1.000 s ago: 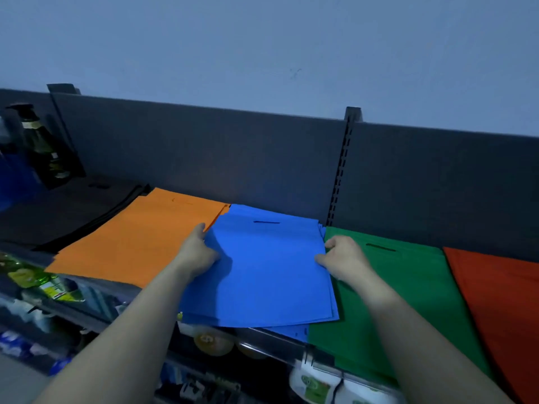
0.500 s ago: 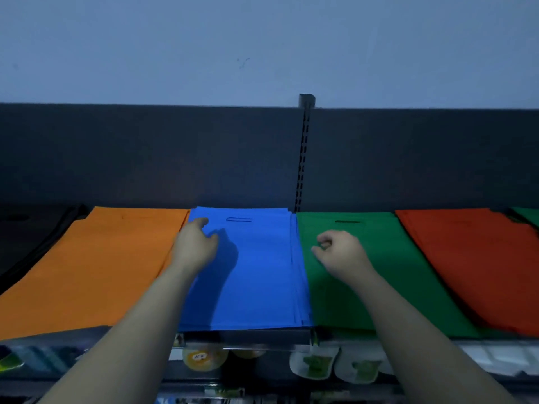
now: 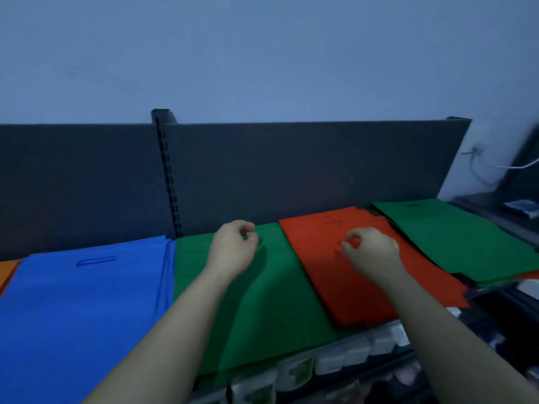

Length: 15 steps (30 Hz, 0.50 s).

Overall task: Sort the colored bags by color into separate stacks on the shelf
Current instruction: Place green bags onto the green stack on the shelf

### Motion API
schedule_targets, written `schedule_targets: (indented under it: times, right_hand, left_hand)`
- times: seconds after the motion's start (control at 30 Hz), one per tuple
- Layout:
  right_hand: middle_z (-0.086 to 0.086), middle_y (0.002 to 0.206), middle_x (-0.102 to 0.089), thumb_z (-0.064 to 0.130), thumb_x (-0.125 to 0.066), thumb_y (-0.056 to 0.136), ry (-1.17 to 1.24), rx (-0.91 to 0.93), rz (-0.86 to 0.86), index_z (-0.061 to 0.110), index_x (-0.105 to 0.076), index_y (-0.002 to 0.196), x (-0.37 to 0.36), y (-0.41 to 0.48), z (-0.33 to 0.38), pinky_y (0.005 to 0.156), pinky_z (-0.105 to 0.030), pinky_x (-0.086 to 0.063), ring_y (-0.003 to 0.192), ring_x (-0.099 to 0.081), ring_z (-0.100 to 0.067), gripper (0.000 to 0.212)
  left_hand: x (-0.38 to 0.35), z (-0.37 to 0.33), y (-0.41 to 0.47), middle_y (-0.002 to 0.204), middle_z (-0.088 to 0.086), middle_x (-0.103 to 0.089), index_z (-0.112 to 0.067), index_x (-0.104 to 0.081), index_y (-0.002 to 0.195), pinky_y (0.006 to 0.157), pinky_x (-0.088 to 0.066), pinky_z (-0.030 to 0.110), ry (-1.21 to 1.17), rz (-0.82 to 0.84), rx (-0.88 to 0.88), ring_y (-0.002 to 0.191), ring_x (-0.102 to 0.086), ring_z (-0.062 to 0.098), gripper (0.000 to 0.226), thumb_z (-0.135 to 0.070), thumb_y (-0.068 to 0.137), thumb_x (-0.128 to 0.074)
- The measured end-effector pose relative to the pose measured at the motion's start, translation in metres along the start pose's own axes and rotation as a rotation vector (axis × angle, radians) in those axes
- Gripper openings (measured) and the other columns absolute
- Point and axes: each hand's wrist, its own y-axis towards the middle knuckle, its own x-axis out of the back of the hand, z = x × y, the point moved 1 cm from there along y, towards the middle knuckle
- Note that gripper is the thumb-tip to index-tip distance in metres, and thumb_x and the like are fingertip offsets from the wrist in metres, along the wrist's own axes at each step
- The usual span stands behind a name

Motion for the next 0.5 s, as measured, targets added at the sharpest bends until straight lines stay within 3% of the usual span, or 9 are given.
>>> schedule_targets:
  times: [0.23, 0.37, 0.5]
  right_hand:
    - [-0.005, 0.118, -0.064, 0.035, -0.056, 0.089, -0.076, -0.098, 0.012, 0.022, -0.065, 0.114, 0.042, 0.061, -0.141, 0.105, -0.039, -0.035, 0.112, -0.057, -0.025, 0.03]
    - [-0.004, 0.125, -0.061, 0.036, -0.054, 0.091, -0.137, -0.178, 0.07, 0.024, -0.06, 0.124, 0.055, 0.089, -0.215, 0.107, -0.04, -0.033, 0.116, -0.055, -0.024, 0.036]
    - [-0.005, 0.133, -0.056, 0.036, -0.051, 0.093, -0.163, -0.245, 0.148, 0.022, -0.054, 0.131, 0.059, 0.111, -0.272, 0.108, -0.042, -0.033, 0.122, -0.052, -0.024, 0.041]
  left_hand:
    - [-0.154, -0.075, 0.016, 0.102, 0.008, -0.071, -0.01, -0.07, 0.105, 0.079, -0.046, 0.024, -0.073, 0.136, 0.016, 0.093, -0.066, 0.024, 0.021, -0.013, 0.087, -0.06]
    - [-0.233, -0.109, 0.019, 0.102, 0.011, -0.07, -0.008, -0.069, 0.108, 0.074, -0.043, 0.022, -0.07, 0.213, 0.03, 0.095, -0.065, 0.026, 0.023, -0.016, 0.088, -0.061]
    - [-0.294, -0.129, 0.024, 0.108, 0.01, -0.069, -0.006, -0.067, 0.111, 0.084, -0.046, 0.026, -0.014, 0.317, 0.064, 0.102, -0.063, 0.024, 0.028, -0.021, 0.089, -0.061]
